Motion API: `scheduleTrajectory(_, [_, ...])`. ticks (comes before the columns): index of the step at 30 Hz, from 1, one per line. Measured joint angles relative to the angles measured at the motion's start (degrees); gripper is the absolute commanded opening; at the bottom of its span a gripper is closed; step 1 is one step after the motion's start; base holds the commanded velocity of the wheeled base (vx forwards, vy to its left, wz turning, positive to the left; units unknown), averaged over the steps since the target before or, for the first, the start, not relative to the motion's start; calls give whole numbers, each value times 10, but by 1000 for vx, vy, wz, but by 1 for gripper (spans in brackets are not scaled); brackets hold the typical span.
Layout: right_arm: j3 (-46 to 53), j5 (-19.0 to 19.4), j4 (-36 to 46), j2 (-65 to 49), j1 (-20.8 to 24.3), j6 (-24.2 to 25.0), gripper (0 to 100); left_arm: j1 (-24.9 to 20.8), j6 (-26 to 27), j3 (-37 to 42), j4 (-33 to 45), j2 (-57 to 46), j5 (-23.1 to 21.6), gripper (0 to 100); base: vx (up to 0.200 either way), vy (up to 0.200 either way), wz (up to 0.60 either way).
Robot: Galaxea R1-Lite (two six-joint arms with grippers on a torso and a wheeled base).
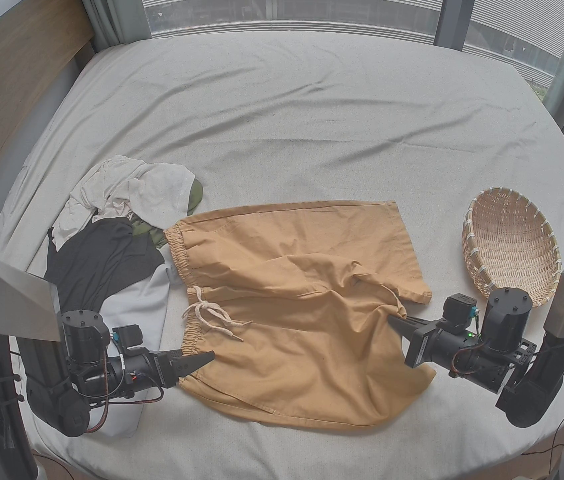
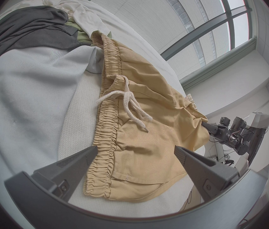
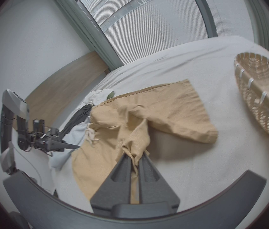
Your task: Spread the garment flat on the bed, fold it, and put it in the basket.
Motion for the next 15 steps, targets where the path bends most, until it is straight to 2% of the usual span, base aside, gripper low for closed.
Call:
scheduleTrajectory(9, [-6,-10,-3,20,-9,-15,0,0,0,0,0,0,0,100,0,0,0])
scheduleTrajectory(15, [-16,-20,-3,35,-39,-19,0,0,0,0,0,0,0,100,0,0,0])
